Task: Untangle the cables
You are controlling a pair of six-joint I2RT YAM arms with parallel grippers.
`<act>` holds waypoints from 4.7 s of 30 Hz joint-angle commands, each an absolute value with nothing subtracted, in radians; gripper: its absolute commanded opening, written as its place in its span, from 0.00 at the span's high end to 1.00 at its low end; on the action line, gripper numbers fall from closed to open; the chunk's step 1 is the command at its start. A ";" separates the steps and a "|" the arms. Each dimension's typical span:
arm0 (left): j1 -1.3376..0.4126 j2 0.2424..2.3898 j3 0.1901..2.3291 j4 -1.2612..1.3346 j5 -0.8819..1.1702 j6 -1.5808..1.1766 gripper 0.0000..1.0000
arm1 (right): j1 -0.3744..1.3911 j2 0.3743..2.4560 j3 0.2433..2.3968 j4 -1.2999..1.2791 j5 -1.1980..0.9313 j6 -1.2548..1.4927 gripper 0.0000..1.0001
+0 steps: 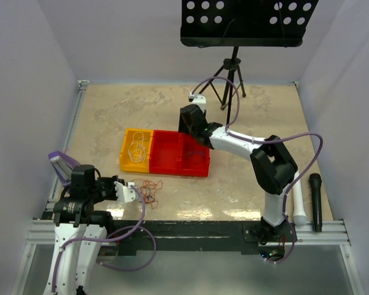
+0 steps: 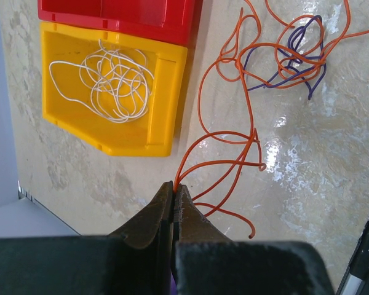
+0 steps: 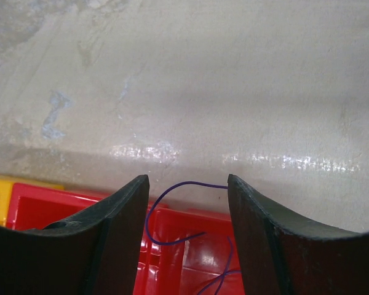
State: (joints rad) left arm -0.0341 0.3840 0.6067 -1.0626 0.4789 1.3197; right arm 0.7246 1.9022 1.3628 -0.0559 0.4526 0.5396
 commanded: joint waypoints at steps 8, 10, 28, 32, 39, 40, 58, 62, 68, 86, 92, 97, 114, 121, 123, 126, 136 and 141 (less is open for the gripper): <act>-0.038 0.373 0.589 -1.039 0.492 1.304 1.00 | 0.756 1.939 1.476 -0.084 0.466 0.563 0.48; -0.038 0.373 0.589 -1.037 0.489 1.304 1.00 | 0.759 1.951 1.489 -0.095 0.468 0.569 0.49; -0.038 0.370 0.586 -1.038 0.489 1.304 1.00 | 0.801 1.960 1.482 -0.149 0.577 0.583 0.53; -0.038 0.370 0.583 -1.039 0.491 1.304 1.00 | 0.807 1.951 1.465 -0.143 0.589 0.591 0.54; -0.038 0.370 0.587 -1.037 0.497 1.304 1.00 | 0.813 1.959 1.470 -0.143 0.592 0.598 0.65; -0.038 0.373 0.588 -1.037 0.495 1.302 1.00 | 0.811 1.960 1.470 -0.141 0.594 0.597 0.66; -0.040 0.374 0.606 -1.049 0.497 1.302 1.00 | 0.821 1.901 1.374 -0.100 0.558 0.695 0.61; -0.041 0.377 0.611 -1.049 0.486 1.296 1.00 | 0.821 1.910 1.402 -0.087 0.551 0.695 0.61; -0.043 0.377 0.615 -1.051 0.483 1.295 1.00 | 0.819 1.960 1.463 -0.089 0.557 0.698 0.69; -0.046 0.371 0.600 -1.051 0.476 1.292 1.00 | 0.856 1.646 1.211 -0.028 0.552 0.762 1.00; -0.046 0.367 0.600 -1.054 0.485 1.289 1.00 | 0.881 1.556 1.025 0.018 0.485 0.842 1.00; -0.046 0.364 0.598 -1.054 0.485 1.289 1.00 | 0.881 1.568 0.950 0.038 0.471 0.873 1.00; -0.046 0.379 0.646 -0.994 0.538 1.233 1.00 | 0.805 1.824 1.089 0.011 0.494 0.787 1.00; -0.046 0.371 0.649 -0.994 0.540 1.226 1.00 | 0.738 1.844 1.100 0.011 0.514 0.690 1.00; -0.046 0.371 0.655 -0.989 0.551 1.207 1.00 | 0.733 1.842 1.109 0.011 0.532 0.666 1.00; -0.046 0.379 0.678 -0.977 0.586 1.174 1.00 | 0.724 1.842 1.123 0.012 0.548 0.623 1.00; -0.046 0.408 0.796 -0.899 0.747 1.025 1.00 | 0.709 1.700 1.115 -0.034 0.454 0.552 0.41; -0.046 0.419 0.850 -0.885 0.781 0.989 1.00 | 0.733 1.528 1.078 -0.081 0.400 0.531 0.27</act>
State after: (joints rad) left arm -0.0418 0.4057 0.7887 -0.9352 0.6949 1.0481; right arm 0.7143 1.6775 1.0870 -0.0559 0.4438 0.5682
